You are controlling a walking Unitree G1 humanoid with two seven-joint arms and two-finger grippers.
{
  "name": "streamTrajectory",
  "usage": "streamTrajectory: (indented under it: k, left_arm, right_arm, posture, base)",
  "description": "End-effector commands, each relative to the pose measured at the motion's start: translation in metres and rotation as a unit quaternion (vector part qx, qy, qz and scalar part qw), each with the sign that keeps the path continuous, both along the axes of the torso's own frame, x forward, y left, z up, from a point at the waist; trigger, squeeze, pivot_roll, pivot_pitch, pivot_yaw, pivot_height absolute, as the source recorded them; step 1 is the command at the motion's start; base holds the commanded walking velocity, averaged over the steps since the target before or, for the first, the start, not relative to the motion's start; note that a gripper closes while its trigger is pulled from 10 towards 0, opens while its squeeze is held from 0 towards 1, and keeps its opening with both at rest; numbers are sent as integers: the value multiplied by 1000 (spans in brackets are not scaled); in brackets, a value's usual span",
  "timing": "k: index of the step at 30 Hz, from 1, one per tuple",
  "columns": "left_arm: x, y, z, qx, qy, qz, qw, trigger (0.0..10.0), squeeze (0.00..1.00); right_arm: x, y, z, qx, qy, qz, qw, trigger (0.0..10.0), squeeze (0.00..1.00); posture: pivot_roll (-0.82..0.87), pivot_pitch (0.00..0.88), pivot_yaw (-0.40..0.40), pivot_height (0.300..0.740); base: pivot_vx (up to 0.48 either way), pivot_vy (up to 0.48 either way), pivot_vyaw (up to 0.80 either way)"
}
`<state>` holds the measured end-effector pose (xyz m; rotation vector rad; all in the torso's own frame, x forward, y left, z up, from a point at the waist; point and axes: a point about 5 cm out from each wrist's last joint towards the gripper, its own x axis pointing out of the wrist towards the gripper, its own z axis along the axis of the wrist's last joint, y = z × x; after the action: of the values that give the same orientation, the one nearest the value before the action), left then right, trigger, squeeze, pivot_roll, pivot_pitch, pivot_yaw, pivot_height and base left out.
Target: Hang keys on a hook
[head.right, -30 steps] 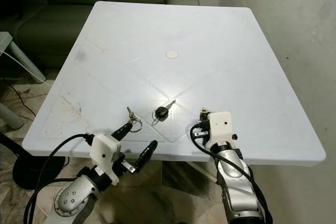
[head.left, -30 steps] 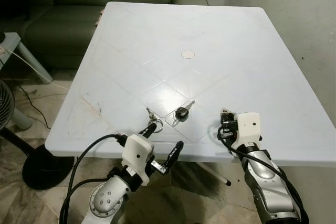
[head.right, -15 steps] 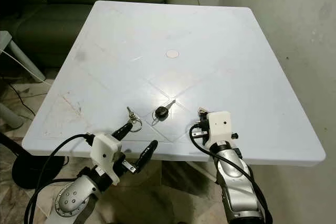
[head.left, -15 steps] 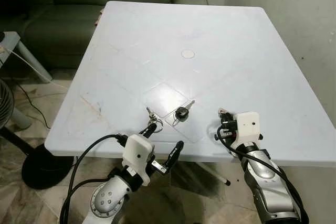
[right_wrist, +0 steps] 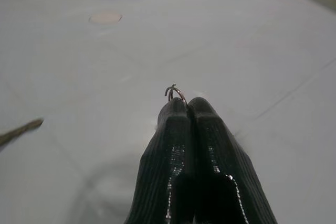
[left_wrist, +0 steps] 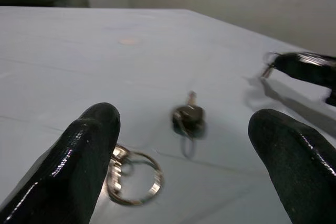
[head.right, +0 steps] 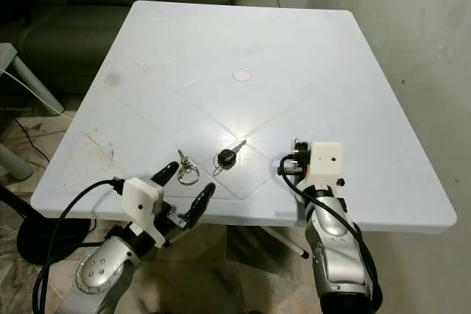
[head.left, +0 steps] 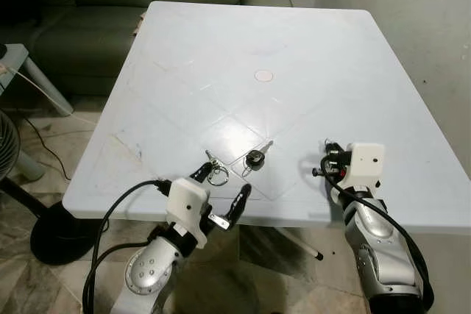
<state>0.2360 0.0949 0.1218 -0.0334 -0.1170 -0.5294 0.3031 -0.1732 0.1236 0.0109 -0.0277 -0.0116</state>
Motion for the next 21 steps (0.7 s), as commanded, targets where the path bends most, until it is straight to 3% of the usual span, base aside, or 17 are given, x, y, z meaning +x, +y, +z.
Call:
streamTrajectory:
  k: [1, 13, 16, 17, 21]
  left_arm:
    - [2, 5, -5, 2, 14, 16, 1000, 10000, 0]
    - [33, 26, 4, -19, 2, 97, 995, 10000, 0]
    - [46, 34, 8, -28, -2, 126, 992, 10000, 0]
    - [50, 36, 10, -33, -5, 134, 990, 10000, 0]
    - [57, 41, 12, -36, -7, 158, 987, 10000, 0]
  right_arm:
    - [1, -3, 8, -5, -21, -17, 1000, 0, 0]
    - [4, 1, 16, -21, -53, -44, 997, 0, 0]
    - [4, 1, 18, -26, -66, -52, 996, 0, 0]
    - [4, 1, 19, -24, -67, -52, 996, 10000, 0]
    - [4, 2, 18, -12, -66, -42, 997, 10000, 0]
  posture:
    - [41, 119, -17, 740]
    - [44, 42, -21, 740]
    - [43, 12, -22, 740]
    - [42, 3, -22, 740]
    - [39, 0, -25, 740]
  base:
    - [0, 0, 0]
    - [0, 0, 0]
    - [0, 0, 0]
    - [0, 0, 0]
    - [0, 0, 0]
